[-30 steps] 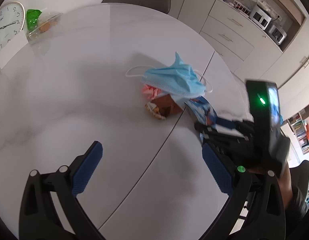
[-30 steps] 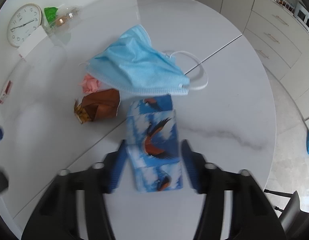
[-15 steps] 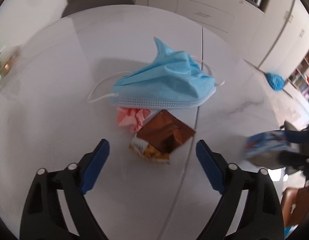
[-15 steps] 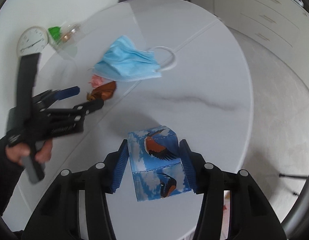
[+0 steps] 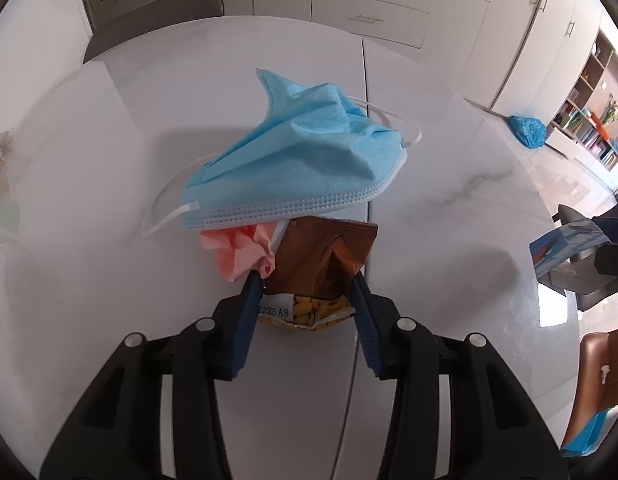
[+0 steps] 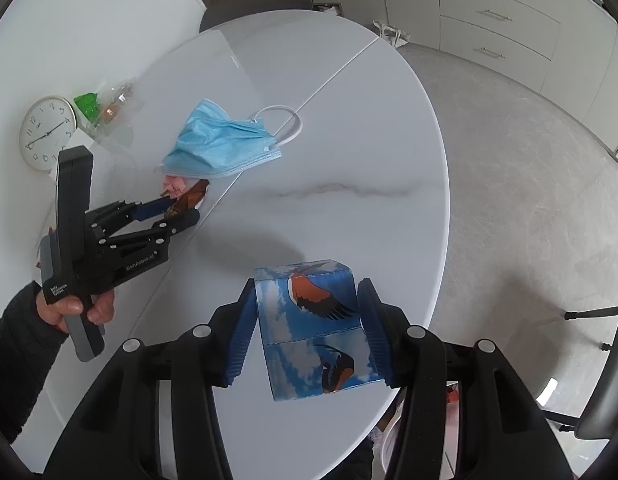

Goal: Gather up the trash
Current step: 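Drop the wrapper into the wastebasket with the left tool while the right drops the tissue box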

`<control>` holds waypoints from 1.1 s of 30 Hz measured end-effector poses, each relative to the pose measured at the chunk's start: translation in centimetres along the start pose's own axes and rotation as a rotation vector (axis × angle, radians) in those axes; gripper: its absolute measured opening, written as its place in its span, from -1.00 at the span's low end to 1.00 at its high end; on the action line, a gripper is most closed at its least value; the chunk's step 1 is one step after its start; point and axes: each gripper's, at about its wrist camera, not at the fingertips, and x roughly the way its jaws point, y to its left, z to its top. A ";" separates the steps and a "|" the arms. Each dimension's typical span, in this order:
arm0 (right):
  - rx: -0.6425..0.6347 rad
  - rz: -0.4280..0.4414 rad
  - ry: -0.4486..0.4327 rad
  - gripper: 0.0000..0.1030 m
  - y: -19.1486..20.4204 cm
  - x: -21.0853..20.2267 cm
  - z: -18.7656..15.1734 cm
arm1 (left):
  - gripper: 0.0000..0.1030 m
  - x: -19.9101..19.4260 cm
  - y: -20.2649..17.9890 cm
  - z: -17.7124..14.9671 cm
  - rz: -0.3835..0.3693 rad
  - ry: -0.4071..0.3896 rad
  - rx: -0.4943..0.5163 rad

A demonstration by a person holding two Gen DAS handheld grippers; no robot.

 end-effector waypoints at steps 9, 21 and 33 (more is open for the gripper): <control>0.025 0.017 -0.010 -0.01 0.1 -1.3 -1.5 | -0.18 -2.8 -1.0 -2.4 -0.030 -0.005 -0.086; 0.111 -0.058 -0.054 -0.02 -4.7 -8.0 -8.2 | -0.17 -13.0 -9.3 -6.5 -0.080 -0.062 -0.087; 0.271 -0.235 0.034 0.62 -13.2 -9.1 -17.8 | -0.17 -14.8 -22.2 -6.2 -0.234 -0.059 0.153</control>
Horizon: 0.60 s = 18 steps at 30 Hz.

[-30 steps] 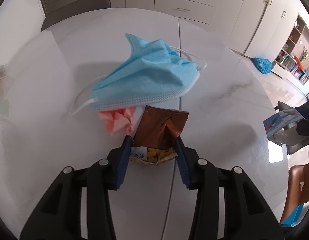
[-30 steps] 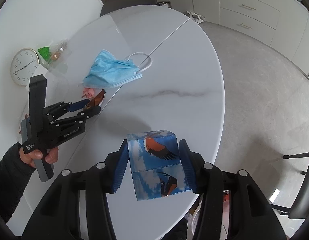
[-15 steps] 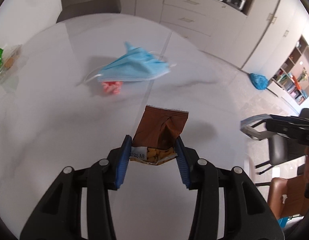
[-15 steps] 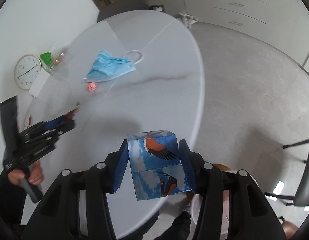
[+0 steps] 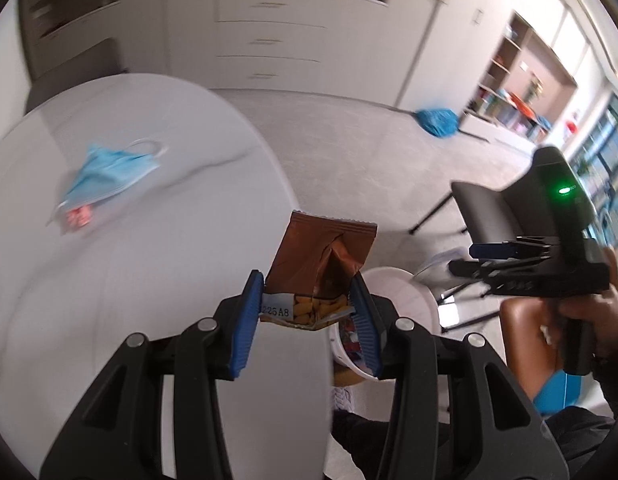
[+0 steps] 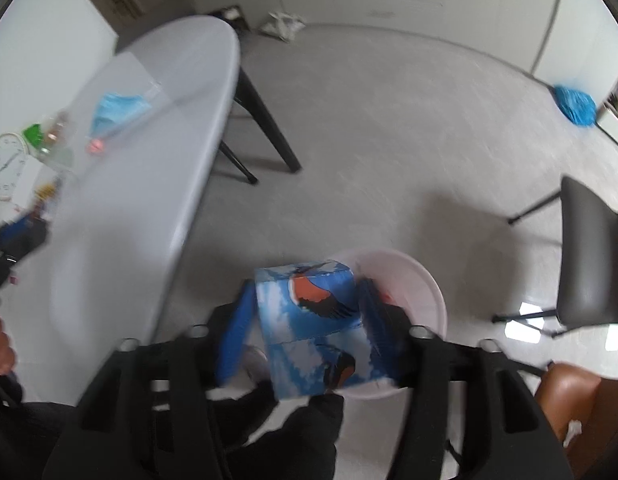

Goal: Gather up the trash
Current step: 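Drop the wrapper into the wastebasket with the left tool while the right drops the tissue box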

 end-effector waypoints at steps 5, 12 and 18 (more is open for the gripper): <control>0.071 -0.040 -0.044 0.83 -2.6 -1.4 -1.0 | -0.17 1.1 -3.8 0.8 -0.053 0.029 0.080; 0.180 -0.089 -0.101 0.91 -7.3 -3.9 -1.8 | -0.17 3.9 -9.5 1.8 -0.140 0.082 0.202; 0.232 -0.105 -0.119 0.91 -10.0 -5.1 -2.5 | 0.68 6.4 -13.4 2.0 -0.156 0.159 0.275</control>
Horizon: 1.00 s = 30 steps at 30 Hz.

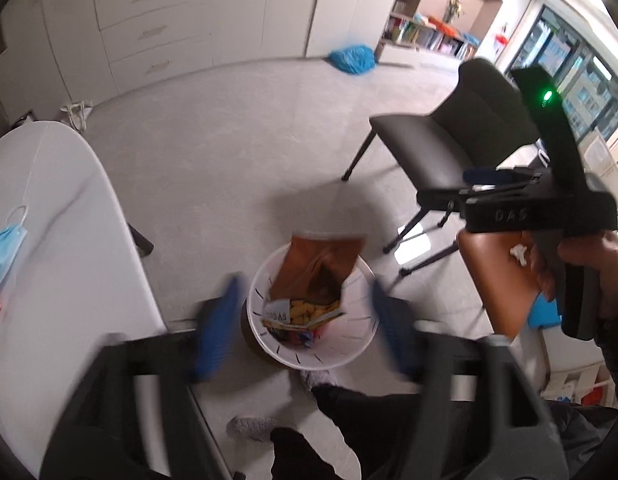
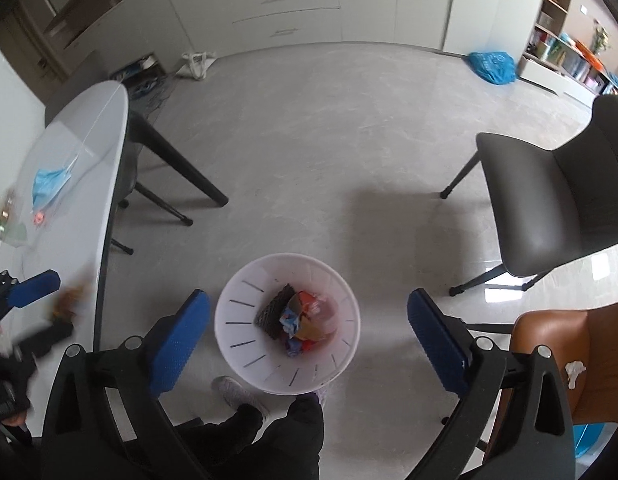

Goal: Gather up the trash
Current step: 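Drop the wrapper into the wastebasket with the left tool while the right drops the tissue box, then bring both open tools back over the table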

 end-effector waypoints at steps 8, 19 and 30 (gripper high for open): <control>-0.010 0.016 0.002 0.91 -0.1 -0.2 0.1 | 0.85 -0.9 -0.4 0.3 0.048 -0.025 -0.020; -0.066 0.034 0.000 0.91 2.4 -0.5 0.2 | 0.85 -2.4 0.8 -0.2 0.055 -0.046 -0.069; -0.139 0.077 -0.014 0.91 7.0 -0.7 0.7 | 0.85 -5.2 3.7 -2.1 0.102 -0.085 -0.145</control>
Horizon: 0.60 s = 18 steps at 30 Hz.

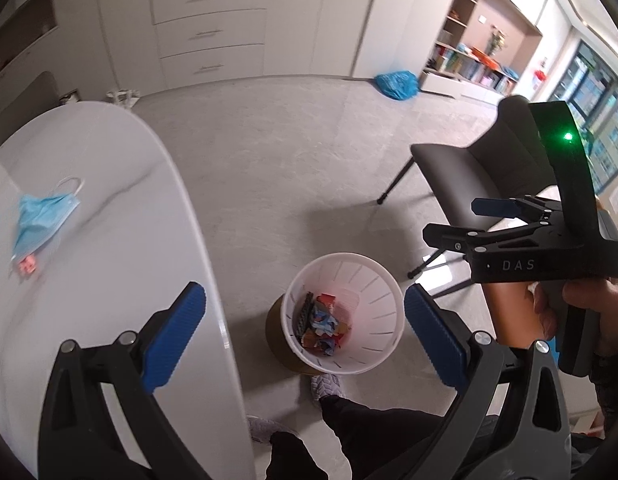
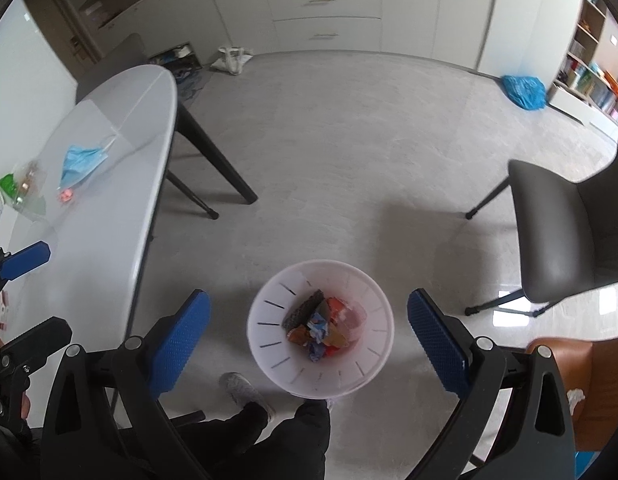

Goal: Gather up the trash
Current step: 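Bring both open tools back over the table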

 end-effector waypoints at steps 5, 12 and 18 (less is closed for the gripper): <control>-0.072 0.042 -0.014 0.91 3.6 0.4 1.5 | 0.85 -1.7 3.2 -0.9 0.049 -0.027 -0.074; -0.173 0.128 -0.033 0.91 9.9 1.0 4.2 | 0.85 -4.3 8.7 -2.5 0.133 -0.069 -0.215; -0.327 0.210 -0.032 0.91 17.3 2.7 7.1 | 0.85 -6.4 14.5 -4.8 0.232 -0.095 -0.365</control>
